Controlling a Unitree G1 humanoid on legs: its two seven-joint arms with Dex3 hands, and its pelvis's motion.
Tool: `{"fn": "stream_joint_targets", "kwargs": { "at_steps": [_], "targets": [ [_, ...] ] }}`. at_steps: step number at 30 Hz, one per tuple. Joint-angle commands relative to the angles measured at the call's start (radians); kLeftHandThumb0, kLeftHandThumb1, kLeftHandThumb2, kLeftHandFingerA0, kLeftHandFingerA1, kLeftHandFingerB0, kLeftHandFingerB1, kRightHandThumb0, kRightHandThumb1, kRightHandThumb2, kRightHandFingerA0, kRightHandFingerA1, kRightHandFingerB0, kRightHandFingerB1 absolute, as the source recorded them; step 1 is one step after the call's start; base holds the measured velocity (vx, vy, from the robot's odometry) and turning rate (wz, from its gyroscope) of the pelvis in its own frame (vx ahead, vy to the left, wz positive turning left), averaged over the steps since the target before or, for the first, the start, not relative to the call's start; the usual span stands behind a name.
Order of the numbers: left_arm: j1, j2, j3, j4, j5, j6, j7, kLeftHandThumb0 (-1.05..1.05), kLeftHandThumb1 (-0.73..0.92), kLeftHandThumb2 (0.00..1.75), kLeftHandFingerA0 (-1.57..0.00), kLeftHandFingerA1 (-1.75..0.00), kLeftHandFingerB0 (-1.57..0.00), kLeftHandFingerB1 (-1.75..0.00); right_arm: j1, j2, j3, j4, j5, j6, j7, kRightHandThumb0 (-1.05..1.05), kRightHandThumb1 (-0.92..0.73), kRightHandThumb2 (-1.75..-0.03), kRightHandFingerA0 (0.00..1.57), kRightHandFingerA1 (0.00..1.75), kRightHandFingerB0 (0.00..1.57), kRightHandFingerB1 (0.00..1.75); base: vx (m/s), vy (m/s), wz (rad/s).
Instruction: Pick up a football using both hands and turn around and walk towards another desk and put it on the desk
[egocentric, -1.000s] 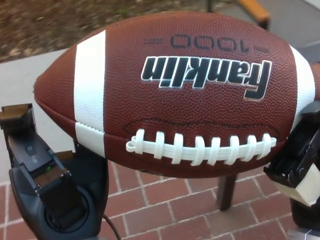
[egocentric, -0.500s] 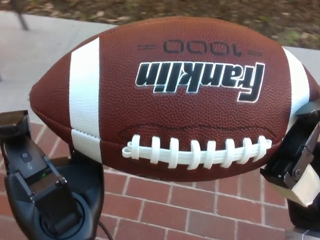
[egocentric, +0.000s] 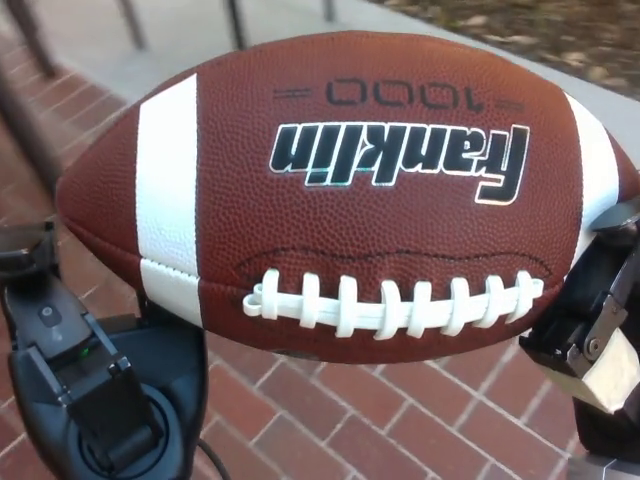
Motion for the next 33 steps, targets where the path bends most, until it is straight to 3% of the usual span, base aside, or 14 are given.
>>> {"fn": "stream_joint_targets", "kwargs": {
  "at_steps": [1,11,18,33],
  "targets": [
    [-0.001,0.011,-0.137,0.002,0.100,0.274,-0.029,-0.17,0.55,1.35,-0.89,-1.75,-0.75,-1.71,-0.033,0.006,0.088,0.018,-0.002,0.060,0.094,-0.17,-0.47,-1.50,1.04,1.75,1.01,1.59,-0.02,0.063,1.09],
    [-0.004,0.005,-0.149,0.007,0.089,0.264,-0.012,-0.16,0.55,1.34,-0.90,-1.75,-0.76,-1.71,-0.036,0.004,0.083,0.009,-0.004,0.077,0.087,-0.17,-0.47,-1.51,1.06,1.75,1.02,1.59,0.02,0.131,1.01],
    [-0.007,0.011,-0.144,0.007,0.095,0.268,-0.008,-0.18,0.55,1.34,-0.90,-1.75,-0.75,-1.72,-0.038,0.008,0.084,0.017,-0.006,0.069,0.086,-0.16,-0.47,-1.49,1.05,1.75,1.00,1.59,0.04,-0.106,0.92],
    [-0.003,0.020,-0.149,0.001,0.091,0.258,-0.005,-0.17,0.52,1.34,-0.89,-1.75,-0.76,-1.70,-0.042,0.015,0.093,0.024,0.007,0.068,0.086,-0.17,-0.47,-1.52,1.06,1.75,1.02,1.59,0.10,-0.044,0.44]
  ]
}}
